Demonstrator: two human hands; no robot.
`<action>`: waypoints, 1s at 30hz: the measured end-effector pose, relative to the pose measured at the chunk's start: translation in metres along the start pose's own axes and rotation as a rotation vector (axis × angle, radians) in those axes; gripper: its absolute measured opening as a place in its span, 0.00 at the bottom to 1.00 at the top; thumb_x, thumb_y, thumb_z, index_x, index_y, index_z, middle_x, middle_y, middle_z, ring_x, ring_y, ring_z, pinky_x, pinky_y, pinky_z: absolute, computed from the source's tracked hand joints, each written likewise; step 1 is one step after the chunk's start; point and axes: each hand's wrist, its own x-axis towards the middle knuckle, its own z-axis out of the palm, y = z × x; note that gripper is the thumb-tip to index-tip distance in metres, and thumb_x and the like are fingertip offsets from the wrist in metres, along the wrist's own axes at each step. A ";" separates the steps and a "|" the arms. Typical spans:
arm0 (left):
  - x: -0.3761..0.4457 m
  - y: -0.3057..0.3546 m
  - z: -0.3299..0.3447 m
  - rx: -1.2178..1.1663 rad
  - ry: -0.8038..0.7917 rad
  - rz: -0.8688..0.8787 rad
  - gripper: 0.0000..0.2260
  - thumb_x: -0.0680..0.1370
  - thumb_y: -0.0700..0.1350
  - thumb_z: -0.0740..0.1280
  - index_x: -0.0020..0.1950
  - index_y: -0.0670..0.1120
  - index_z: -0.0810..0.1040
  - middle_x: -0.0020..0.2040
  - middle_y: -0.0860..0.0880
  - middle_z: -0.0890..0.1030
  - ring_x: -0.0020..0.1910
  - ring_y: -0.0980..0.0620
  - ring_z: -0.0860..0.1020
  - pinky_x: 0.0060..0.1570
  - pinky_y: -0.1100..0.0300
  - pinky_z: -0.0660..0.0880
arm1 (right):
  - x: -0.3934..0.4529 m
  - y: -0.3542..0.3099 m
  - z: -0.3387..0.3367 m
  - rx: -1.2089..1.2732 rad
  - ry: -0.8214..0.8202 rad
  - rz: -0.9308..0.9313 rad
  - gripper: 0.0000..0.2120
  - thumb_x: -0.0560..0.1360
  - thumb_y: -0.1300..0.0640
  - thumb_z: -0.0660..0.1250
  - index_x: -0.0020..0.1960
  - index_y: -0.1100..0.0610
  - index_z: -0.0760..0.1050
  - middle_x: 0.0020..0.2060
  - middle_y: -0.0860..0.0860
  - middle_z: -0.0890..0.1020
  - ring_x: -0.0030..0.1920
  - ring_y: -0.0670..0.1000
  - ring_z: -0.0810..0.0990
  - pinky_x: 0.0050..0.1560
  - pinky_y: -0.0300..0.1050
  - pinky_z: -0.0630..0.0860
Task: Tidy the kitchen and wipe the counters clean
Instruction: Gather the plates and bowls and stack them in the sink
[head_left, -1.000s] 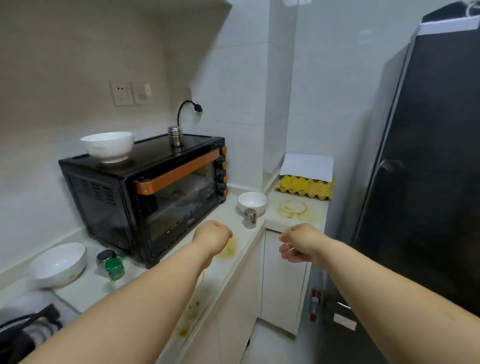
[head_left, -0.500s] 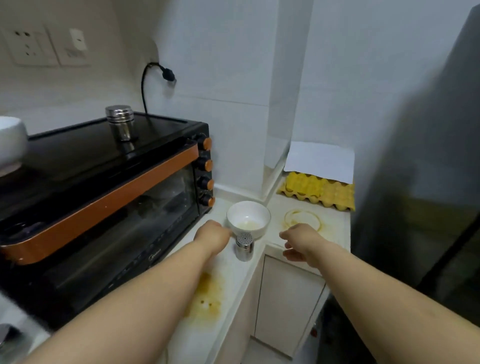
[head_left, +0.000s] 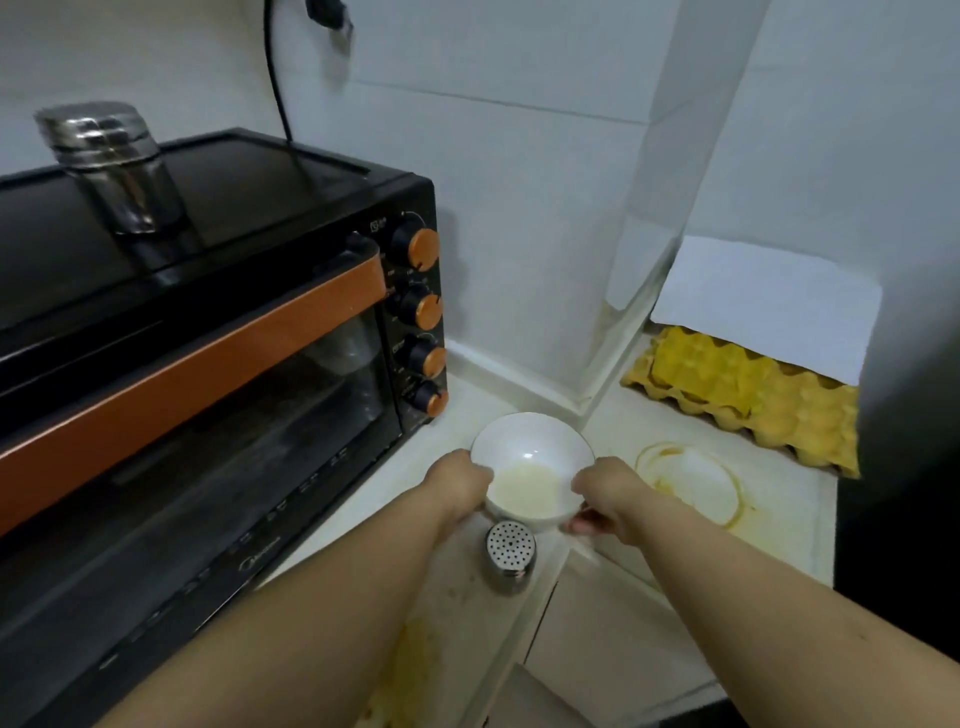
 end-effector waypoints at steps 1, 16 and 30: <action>0.002 0.000 0.000 0.006 0.007 0.004 0.16 0.77 0.40 0.60 0.64 0.39 0.73 0.59 0.37 0.77 0.58 0.36 0.76 0.55 0.49 0.75 | 0.001 -0.002 -0.001 -0.004 -0.006 -0.008 0.06 0.77 0.69 0.53 0.53 0.66 0.66 0.38 0.65 0.77 0.31 0.61 0.80 0.30 0.50 0.79; -0.154 0.033 -0.083 -0.407 0.168 0.210 0.05 0.77 0.38 0.59 0.46 0.40 0.74 0.35 0.42 0.75 0.34 0.45 0.75 0.45 0.52 0.78 | -0.168 -0.076 -0.018 -0.071 -0.009 -0.291 0.10 0.77 0.69 0.52 0.39 0.66 0.67 0.30 0.60 0.74 0.21 0.54 0.75 0.23 0.42 0.75; -0.350 -0.026 -0.236 -0.517 0.500 0.347 0.11 0.77 0.45 0.62 0.58 0.44 0.74 0.52 0.41 0.80 0.41 0.46 0.81 0.43 0.54 0.82 | -0.365 -0.139 0.071 -0.137 -0.209 -0.605 0.10 0.75 0.65 0.53 0.52 0.64 0.70 0.27 0.60 0.79 0.20 0.52 0.77 0.23 0.39 0.77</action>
